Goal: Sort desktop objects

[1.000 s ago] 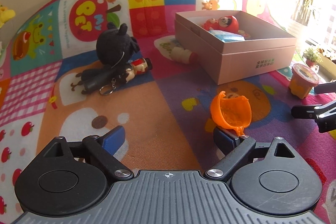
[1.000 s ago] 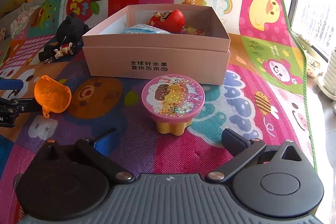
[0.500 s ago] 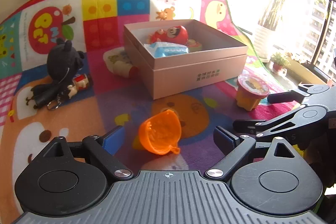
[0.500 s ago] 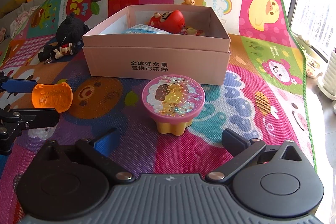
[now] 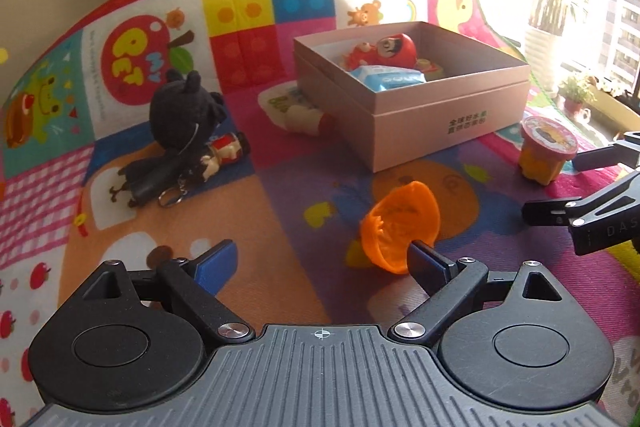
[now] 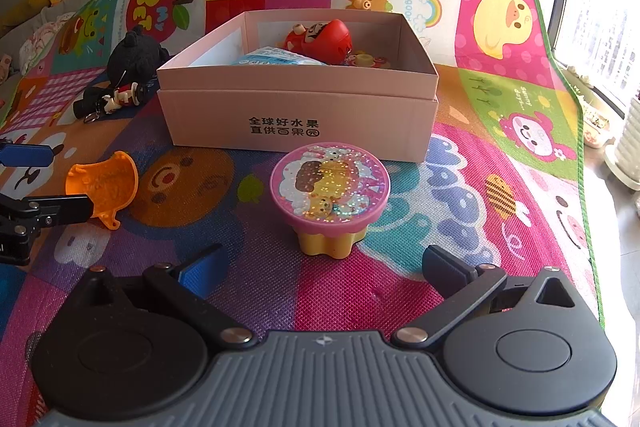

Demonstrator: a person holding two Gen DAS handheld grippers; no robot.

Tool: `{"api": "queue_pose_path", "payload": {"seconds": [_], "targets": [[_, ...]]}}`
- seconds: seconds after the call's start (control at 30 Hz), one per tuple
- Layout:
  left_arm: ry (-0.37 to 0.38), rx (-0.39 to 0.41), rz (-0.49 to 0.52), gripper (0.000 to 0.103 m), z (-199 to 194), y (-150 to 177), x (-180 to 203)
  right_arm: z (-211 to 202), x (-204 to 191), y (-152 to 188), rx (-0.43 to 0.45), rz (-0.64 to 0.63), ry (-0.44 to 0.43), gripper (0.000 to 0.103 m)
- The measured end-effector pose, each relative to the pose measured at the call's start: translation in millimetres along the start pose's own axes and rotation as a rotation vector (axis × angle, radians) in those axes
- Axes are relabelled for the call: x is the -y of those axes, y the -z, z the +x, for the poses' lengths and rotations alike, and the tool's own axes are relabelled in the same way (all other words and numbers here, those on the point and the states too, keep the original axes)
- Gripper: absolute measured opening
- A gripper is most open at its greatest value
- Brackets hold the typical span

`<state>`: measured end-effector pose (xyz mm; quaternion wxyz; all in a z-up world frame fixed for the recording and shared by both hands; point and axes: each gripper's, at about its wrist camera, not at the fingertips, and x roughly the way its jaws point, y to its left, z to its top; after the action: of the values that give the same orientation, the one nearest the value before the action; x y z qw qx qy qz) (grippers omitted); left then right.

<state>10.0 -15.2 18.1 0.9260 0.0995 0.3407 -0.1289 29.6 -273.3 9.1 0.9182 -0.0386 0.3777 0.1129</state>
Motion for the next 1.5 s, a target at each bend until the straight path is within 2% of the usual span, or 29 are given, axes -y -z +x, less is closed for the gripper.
{"api": "queue_pose_path", "payload": {"seconds": [0.17,0.27,0.43,0.57,0.7,0.8,0.9,0.97,1.03,1.1,1.3,1.5], "targets": [[-0.056,0.009,-0.026,0.096,-4.2,-1.4,-15.8,0.3,0.0,-0.2,0.000,0.000,0.001,0.103],[-0.053,0.010,-0.035,0.096,-5.9,-0.8,-19.2,0.0,0.1,-0.2,0.000,0.000,0.000,0.103],[0.063,0.021,-0.023,0.096,-6.7,-2.2,-11.1,-0.2,0.2,-0.6,0.000,0.000,-0.002,0.103],[0.135,0.025,0.037,0.096,7.0,-7.7,3.6,-10.6,8.1,-3.2,0.026,-0.001,-0.060,0.103],[0.205,0.004,0.076,0.096,15.6,-9.7,21.5,-37.4,16.6,-8.2,0.134,-0.046,-0.008,0.103],[0.251,0.005,0.099,0.097,12.5,-5.5,33.8,-48.8,27.3,-15.6,0.174,-0.038,0.037,0.103],[0.245,0.003,0.077,0.097,9.6,-3.3,37.9,-48.5,36.8,-21.6,0.182,0.000,0.068,0.103],[0.215,-0.005,0.053,0.098,6.7,-2.9,38.3,-44.5,40.0,-22.1,0.167,0.021,0.081,0.103],[0.187,-0.006,0.034,0.099,2.2,-1.6,36.6,-39.5,39.8,-19.7,0.147,0.029,0.072,0.103],[0.191,-0.003,0.019,0.099,-3.1,0.6,33.8,-35.2,37.2,-15.9,0.131,0.023,0.058,0.103],[0.149,-0.016,0.028,0.099,-7.3,5.7,24.1,-34.4,29.8,-12.1,0.133,0.017,0.030,0.103],[0.201,-0.009,0.034,0.099,-8.6,5.8,24.6,-40.3,28.2,-10.7,0.148,0.005,0.004,0.103]]}}
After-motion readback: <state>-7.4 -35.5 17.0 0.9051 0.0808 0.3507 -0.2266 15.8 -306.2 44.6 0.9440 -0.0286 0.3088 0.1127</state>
